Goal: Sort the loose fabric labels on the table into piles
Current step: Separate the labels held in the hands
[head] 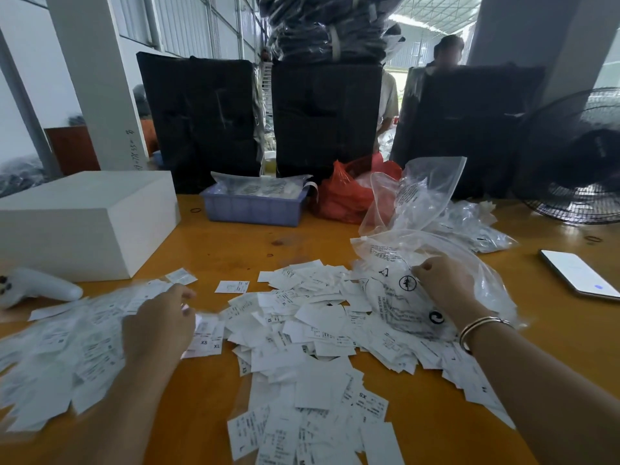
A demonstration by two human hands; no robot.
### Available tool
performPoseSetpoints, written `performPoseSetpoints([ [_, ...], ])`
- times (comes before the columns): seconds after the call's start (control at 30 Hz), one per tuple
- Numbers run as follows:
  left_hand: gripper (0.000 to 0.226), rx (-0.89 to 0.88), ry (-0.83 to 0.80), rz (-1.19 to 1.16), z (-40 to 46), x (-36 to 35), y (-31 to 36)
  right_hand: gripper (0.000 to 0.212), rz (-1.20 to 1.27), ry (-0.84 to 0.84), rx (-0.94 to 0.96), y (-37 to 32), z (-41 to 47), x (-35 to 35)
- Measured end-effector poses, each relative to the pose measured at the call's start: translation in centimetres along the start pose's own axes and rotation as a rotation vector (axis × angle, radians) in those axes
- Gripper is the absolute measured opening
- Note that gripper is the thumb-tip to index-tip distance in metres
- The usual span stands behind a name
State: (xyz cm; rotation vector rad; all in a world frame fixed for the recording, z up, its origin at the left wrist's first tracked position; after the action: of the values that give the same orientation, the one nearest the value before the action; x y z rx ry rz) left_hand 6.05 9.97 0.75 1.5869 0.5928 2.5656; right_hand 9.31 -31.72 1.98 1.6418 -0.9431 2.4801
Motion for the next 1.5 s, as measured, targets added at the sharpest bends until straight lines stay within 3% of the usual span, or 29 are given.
performPoseSetpoints([
  [0.13, 0.035, -0.039, 0.002, 0.263, -0.3, -0.2, 0.1, 0.041, 0.044, 0.189, 0.037, -0.6, -0.3, 1.1],
  [0.23, 0.027, -0.245, 0.114, 0.054, -0.6, -0.4, 1.8, 0.027, 0.388, 0.311, 0.060, -2.6, -1.3, 2.5],
  [0.3, 0.020, -0.432, 0.128, -0.150, -1.3, -0.7, 3.5, 0.024, 0.656, 0.235, 0.143, -5.2, -2.9, 2.9],
  [0.37, 0.025, -0.530, 0.013, -0.358, -2.3, -1.2, 5.1, 0.024, 0.805, 0.056, 0.325, -8.3, -5.5, 3.0],
  [0.47, 0.036, -0.515, -0.182, -0.619, -3.5, -1.5, 6.5, 0.023, 0.718, -0.286, 0.543, -11.8, -9.4, 1.0],
  [0.57, 0.050, -0.471, -0.333, -0.789, -3.8, -1.7, 6.8, 0.019, 0.530, -0.455, 0.621, -13.5, -11.6, -2.2],
  [0.63, 0.047, -0.446, -0.384, -0.788, -3.6, -1.8, 6.8, 0.016, 0.476, -0.470, 0.664, -14.1, -12.0, -3.7],
  [0.77, 0.015, -0.394, -0.333, -0.730, -3.2, -2.2, 6.5, 0.017, 0.480, -0.502, 0.643, -14.6, -12.0, -5.0],
  [0.9, 0.009, -0.302, -0.260, -0.779, -2.3, -2.6, 5.3, 0.025, 0.598, -0.450, 0.458, -15.0, -11.3, -5.7],
  [0.97, 0.009, -0.214, -0.233, -0.822, -1.9, -2.8, 4.6, 0.028, 0.410, -0.370, 0.477, -15.2, -10.6, -6.0],
  [1.07, 0.015, -0.134, -0.231, -0.850, -1.6, -3.2, 4.1, 0.023, -0.104, -0.413, 0.601, -15.6, -10.5, -7.2],
  [1.1, 0.018, -0.120, -0.238, -0.865, -1.5, -3.3, 4.0, 0.012, -0.189, -0.427, 0.608, -15.8, -10.6, -7.4],
  [1.17, 0.021, -0.117, -0.255, -0.887, -1.5, -3.2, 4.0, 0.022, -0.263, -0.370, 0.642, -15.9, -10.9, -7.4],
  [1.27, 0.021, -0.130, -0.266, -0.908, -1.7, -2.9, 4.3, 0.034, -0.235, -0.257, 0.678, -15.8, -11.1, -7.4],
  [1.4, 0.018, -0.153, -0.300, -0.937, -2.0, -2.7, 4.6, 0.035, -0.044, -0.293, 0.595, -15.2, -11.5, -6.8],
  [1.5, 0.013, -0.145, -0.310, -0.990, -2.3, -2.5, 4.9, 0.023, 0.388, -0.229, 0.450, -14.1, -11.4, -5.6],
])
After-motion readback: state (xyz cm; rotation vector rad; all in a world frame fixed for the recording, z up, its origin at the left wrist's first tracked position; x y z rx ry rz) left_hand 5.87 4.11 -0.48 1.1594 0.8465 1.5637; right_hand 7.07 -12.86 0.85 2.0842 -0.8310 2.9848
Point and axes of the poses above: each hand's wrist, its own z-axis towards the middle knuckle, its own x-axis out of the back of the hand, y = z × x, the point moved 3 cm from there along z, towards the middle knuckle, and after that the axes turned 2 degrees about -x, right-handed, at the moved point
